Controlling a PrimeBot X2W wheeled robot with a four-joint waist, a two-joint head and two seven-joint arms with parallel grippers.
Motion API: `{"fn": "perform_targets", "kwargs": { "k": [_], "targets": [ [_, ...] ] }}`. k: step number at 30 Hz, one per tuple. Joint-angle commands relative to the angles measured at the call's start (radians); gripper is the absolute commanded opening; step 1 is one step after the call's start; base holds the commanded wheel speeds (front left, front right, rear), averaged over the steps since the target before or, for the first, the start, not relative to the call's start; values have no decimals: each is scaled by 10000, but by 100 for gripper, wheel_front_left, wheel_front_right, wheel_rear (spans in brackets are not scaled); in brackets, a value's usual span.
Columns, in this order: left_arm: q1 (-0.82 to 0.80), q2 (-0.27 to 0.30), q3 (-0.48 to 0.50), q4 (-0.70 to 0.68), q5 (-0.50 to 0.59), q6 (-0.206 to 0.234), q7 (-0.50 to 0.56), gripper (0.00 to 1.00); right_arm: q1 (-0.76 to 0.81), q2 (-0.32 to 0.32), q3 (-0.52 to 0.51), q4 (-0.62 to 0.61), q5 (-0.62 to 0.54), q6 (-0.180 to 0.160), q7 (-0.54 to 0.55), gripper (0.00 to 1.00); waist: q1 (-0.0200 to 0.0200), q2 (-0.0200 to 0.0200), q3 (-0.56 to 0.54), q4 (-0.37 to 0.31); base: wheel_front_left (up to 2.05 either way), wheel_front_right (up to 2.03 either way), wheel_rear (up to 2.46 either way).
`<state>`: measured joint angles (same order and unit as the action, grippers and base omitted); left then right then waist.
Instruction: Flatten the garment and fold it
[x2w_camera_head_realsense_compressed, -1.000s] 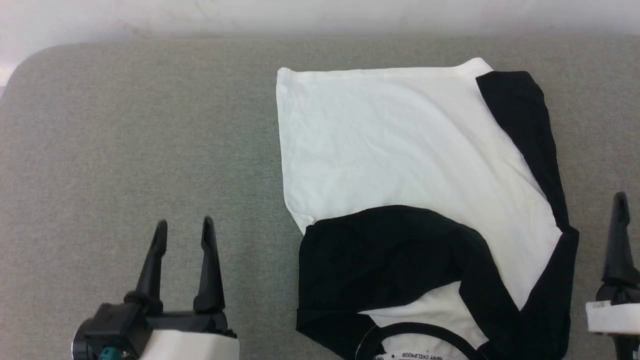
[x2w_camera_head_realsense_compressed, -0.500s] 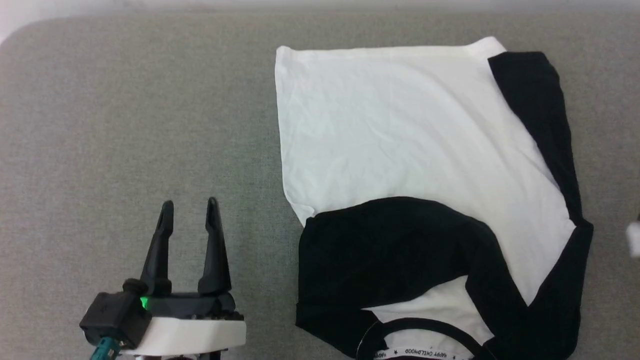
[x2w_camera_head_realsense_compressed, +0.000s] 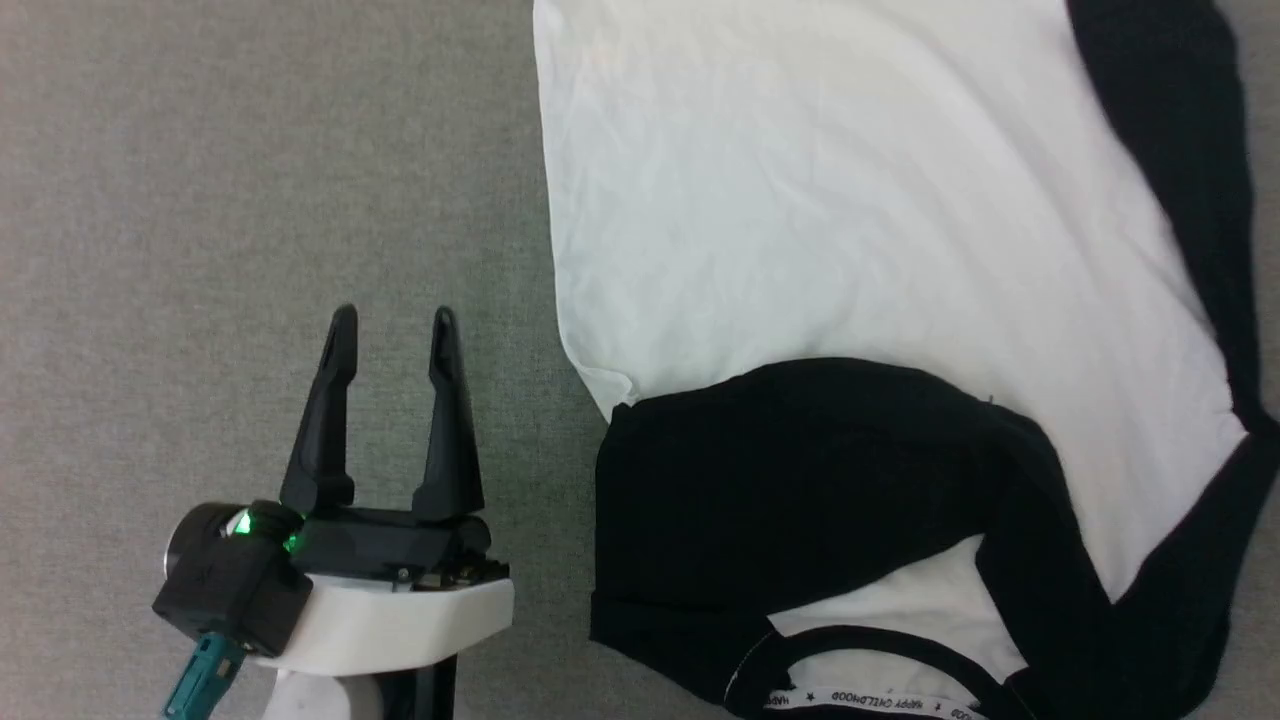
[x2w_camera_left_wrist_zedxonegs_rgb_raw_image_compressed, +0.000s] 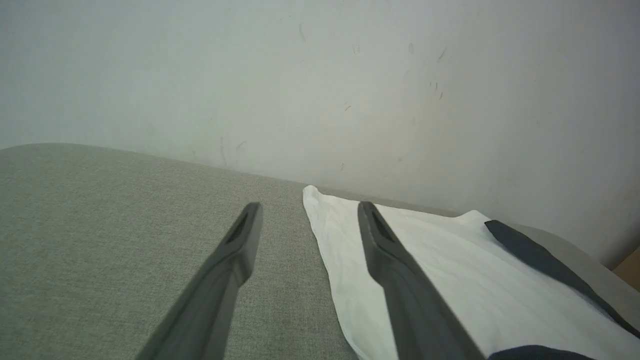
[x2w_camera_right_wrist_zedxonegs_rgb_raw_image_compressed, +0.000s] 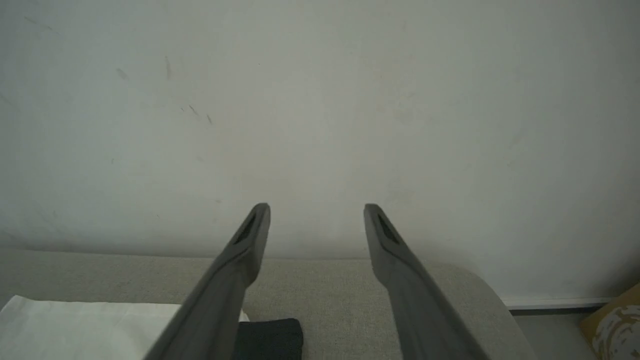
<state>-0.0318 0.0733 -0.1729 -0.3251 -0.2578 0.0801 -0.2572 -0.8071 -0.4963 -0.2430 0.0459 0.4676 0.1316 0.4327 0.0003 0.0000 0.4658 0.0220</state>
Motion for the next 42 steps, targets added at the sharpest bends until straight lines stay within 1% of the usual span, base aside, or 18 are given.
{"fn": "perform_targets", "kwargs": {
  "k": [1, 4, 7, 11, 15, 23, 28, 29, 30, 31, 36, 42],
  "targets": [
    [-213, -54, -24, -96, 162, -58, -45, 100, -440, -104, 47, 369, -75, -9, 275, 100, -3, 0, 829, 258, 0, 0, 0],
    [-384, -104, -76, -186, 356, -111, -45, 100, -1050, -366, 297, 1154, -300, -9, 1023, 100, -3, 0, 1148, 424, 0, 0, 0],
    [-489, -144, -120, -270, 464, -135, -45, 100, -1359, -392, 388, 1803, -398, -9, 1760, 100, -3, 0, 1404, 595, 0, 0, 0],
    [-605, -186, -262, -339, 512, -140, -45, 100, -1408, -456, 442, 2297, -514, -9, 2579, 100, -3, 0, 1760, 854, 0, 0, 0],
    [-714, -212, -404, -343, 477, -86, -45, 100, -1321, -471, 436, 2404, -420, -9, 3197, 100, -3, 0, 2090, 1074, 0, 0, 0],
    [-924, -227, -594, -390, 354, 37, -45, 100, -1069, -670, 380, 2204, -567, -9, 3584, 100, -3, 0, 2598, 1381, 0, 0, 0],
    [-1054, -229, -742, -365, 326, 113, -45, 100, -918, -639, 291, 2209, -703, -9, 3902, 100, -3, 0, 2806, 1463, 0, 0, 0],
    [-1074, -229, -751, -360, 321, 126, -45, 100, -882, -621, 264, 2228, -748, -9, 4053, 88, -3, 0, 2825, 1470, 0, 0, 0],
    [-1088, -229, -757, -355, 320, 137, -45, 100, -856, -594, 238, 2221, -771, -9, 4201, 35, -3, 0, 2840, 1474, 0, 0, 0],
    [-1096, -229, -760, -347, 321, 147, -45, 100, -848, -550, 179, 2201, -793, -9, 4302, 0, -3, 0, 2850, 1467, 0, 0, 0],
    [-1129, -230, -734, -225, 338, 141, -45, 100, -868, -318, -38, 1908, -1083, -9, 4250, 0, -3, 0, 2714, 1347, 0, 0, 0],
    [-1114, -230, -634, 8, 434, 26, -45, 100, -778, -125, -230, 1702, -1151, -9, 3311, 0, -3, 0, 2069, 1036, 0, 0, 0]
  ]
}}
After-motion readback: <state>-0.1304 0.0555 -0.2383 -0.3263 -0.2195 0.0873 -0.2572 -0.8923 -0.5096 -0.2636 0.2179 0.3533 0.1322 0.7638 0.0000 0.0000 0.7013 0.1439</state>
